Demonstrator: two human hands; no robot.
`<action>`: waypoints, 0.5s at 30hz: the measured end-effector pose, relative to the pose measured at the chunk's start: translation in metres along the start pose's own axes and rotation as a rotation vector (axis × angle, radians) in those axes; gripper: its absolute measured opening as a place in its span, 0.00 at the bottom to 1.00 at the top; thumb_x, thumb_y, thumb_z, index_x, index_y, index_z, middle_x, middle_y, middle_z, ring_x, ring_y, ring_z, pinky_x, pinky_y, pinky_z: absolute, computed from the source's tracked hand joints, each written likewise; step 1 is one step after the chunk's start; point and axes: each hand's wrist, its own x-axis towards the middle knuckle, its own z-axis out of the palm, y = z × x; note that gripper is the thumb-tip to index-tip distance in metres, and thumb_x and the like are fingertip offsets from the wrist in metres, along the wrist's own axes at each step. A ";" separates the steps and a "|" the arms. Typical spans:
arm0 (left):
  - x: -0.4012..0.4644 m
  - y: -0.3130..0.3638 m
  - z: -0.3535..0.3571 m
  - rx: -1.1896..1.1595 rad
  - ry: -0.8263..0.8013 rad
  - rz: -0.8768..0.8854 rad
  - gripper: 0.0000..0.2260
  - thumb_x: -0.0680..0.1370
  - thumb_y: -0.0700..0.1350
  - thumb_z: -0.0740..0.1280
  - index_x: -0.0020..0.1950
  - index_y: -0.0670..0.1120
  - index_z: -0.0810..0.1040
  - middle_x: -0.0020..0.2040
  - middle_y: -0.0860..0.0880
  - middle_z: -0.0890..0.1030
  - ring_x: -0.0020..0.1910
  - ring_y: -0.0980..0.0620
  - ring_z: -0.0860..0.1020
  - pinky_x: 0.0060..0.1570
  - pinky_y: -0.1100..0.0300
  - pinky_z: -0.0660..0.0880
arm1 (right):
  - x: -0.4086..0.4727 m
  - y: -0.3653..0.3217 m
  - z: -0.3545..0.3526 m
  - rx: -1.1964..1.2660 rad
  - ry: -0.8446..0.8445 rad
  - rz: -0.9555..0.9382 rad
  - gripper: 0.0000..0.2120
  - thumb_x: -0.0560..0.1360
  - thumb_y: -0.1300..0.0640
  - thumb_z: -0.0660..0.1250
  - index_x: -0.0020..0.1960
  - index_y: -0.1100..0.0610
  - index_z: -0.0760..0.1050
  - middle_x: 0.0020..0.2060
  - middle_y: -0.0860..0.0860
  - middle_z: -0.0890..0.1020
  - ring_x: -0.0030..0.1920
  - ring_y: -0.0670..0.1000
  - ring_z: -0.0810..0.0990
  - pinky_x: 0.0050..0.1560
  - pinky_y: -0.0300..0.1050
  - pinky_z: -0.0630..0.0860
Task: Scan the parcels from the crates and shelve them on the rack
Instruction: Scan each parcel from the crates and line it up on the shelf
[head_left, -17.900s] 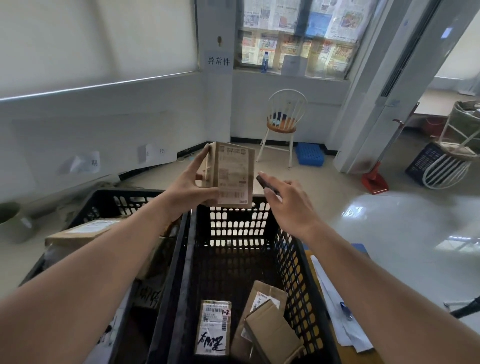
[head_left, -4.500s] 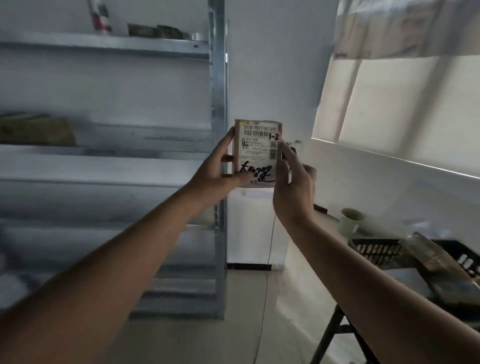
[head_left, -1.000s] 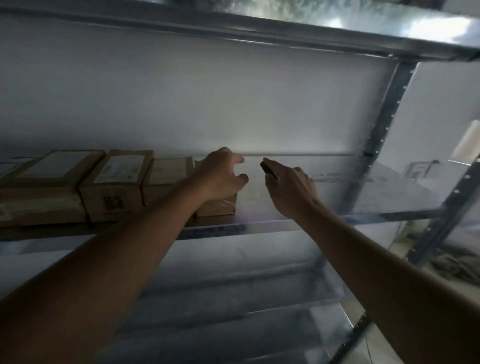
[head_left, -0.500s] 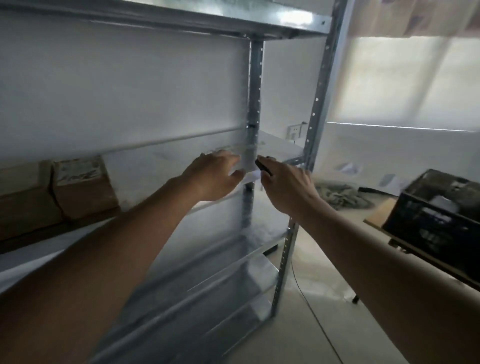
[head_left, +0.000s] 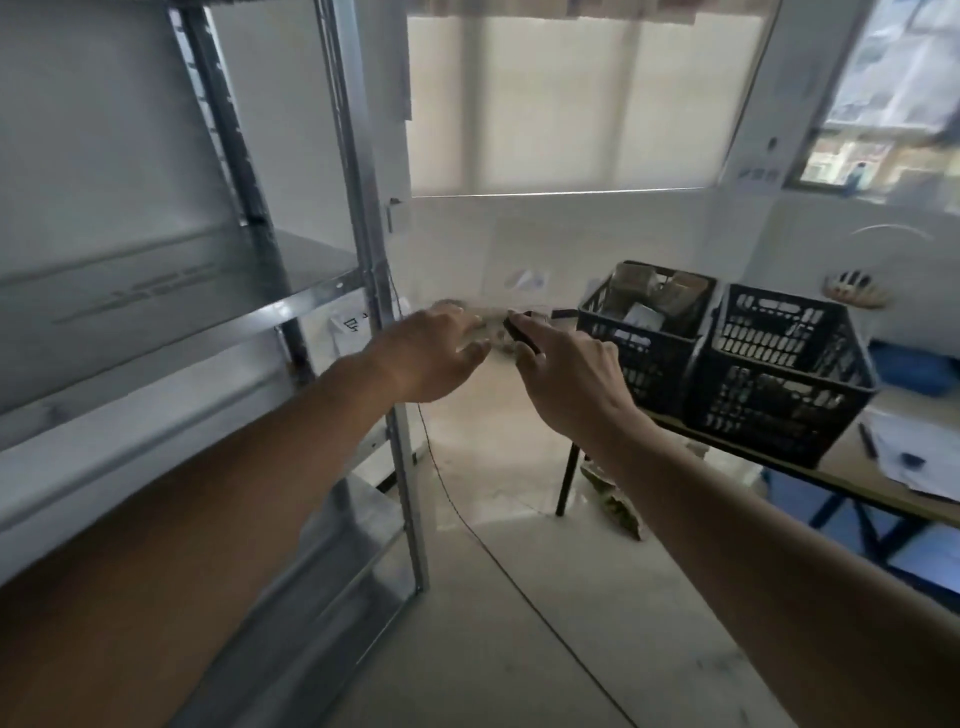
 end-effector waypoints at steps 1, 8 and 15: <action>0.013 0.012 0.006 -0.008 -0.014 0.018 0.25 0.87 0.59 0.56 0.80 0.48 0.70 0.79 0.45 0.70 0.76 0.43 0.72 0.73 0.45 0.70 | 0.001 0.017 -0.004 -0.003 0.000 0.043 0.27 0.80 0.37 0.52 0.79 0.34 0.63 0.60 0.56 0.85 0.59 0.64 0.81 0.59 0.60 0.76; 0.121 0.081 0.049 -0.026 -0.060 0.192 0.24 0.85 0.62 0.55 0.73 0.50 0.76 0.71 0.46 0.77 0.72 0.44 0.74 0.72 0.40 0.70 | 0.018 0.130 -0.019 -0.032 0.067 0.215 0.32 0.77 0.32 0.45 0.80 0.33 0.60 0.56 0.56 0.85 0.55 0.63 0.81 0.57 0.61 0.76; 0.253 0.134 0.099 -0.106 -0.080 0.384 0.25 0.86 0.59 0.58 0.80 0.49 0.70 0.76 0.47 0.74 0.75 0.45 0.72 0.74 0.42 0.69 | 0.061 0.243 -0.025 -0.150 0.135 0.352 0.29 0.80 0.34 0.48 0.80 0.34 0.61 0.56 0.57 0.85 0.53 0.62 0.81 0.55 0.59 0.80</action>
